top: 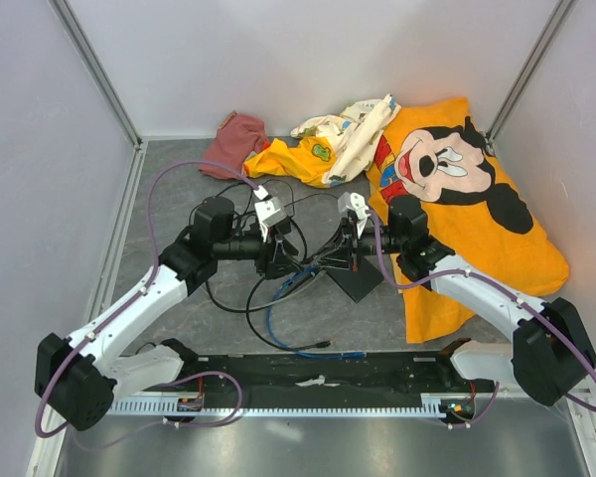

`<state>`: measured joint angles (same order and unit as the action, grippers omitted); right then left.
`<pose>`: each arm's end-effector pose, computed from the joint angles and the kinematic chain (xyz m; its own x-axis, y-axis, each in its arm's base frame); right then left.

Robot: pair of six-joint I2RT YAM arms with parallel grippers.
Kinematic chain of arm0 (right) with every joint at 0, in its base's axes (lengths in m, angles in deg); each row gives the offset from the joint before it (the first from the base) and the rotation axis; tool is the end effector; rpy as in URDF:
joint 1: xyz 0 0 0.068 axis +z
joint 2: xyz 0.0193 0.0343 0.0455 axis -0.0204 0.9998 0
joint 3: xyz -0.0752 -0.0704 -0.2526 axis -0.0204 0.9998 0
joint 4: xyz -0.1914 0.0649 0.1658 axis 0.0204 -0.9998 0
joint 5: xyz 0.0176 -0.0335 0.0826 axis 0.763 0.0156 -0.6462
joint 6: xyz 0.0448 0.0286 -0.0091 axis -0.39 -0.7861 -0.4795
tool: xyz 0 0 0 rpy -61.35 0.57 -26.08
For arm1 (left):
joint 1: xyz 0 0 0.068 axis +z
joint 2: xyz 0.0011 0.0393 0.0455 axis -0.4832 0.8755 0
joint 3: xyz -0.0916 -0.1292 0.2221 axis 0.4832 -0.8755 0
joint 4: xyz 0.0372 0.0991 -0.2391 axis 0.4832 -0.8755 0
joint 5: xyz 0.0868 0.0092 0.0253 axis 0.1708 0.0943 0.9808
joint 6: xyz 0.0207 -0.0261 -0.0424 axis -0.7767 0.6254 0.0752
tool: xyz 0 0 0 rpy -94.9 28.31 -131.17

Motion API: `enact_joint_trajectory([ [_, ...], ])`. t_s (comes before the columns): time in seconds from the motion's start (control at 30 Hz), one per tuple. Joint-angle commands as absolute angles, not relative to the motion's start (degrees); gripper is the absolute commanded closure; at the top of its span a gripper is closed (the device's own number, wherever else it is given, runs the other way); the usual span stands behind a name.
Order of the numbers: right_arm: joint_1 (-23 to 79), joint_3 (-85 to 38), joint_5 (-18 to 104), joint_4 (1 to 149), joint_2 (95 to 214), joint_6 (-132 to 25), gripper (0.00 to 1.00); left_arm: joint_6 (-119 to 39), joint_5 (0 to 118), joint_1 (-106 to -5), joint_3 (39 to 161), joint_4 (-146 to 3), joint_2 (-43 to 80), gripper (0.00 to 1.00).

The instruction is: Insert the plug into the switch port

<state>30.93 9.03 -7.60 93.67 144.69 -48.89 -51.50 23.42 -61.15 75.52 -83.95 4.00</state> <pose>0.2137 0.1699 0.2828 -0.1879 -0.0953 -0.9776 -0.9820 -0.0028 0.1890 0.1869 -0.1472 0.3055 -0.3349 0.2158 -0.9172 0.9234 0.2689 -0.2738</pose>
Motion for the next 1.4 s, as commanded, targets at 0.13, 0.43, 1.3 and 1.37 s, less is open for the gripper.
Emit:
enact_joint_trajectory([
  [0.13, 31.2, 9.6, -9.8, 97.0, 143.3, -48.5, 1.0, -55.0, 20.2, -63.7, 78.9, -80.4, 6.7, 0.55],
  [0.43, 31.2, 9.7, -10.4, 97.5, 143.5, -49.0, 1.0, -55.0, 20.5, -64.3, 79.0, -80.1, 7.6, 0.97],
  [1.3, 22.9, 14.8, 38.4, 86.6, 144.8, -64.3, 0.05, -40.7, 66.9, -84.4, 66.4, -67.1, 21.6, 0.98],
  [1.37, 21.9, 14.8, 38.5, 86.2, 146.5, -66.4, 0.05, -40.0, 70.0, -85.7, 66.7, -65.1, 24.7, 0.98],
])
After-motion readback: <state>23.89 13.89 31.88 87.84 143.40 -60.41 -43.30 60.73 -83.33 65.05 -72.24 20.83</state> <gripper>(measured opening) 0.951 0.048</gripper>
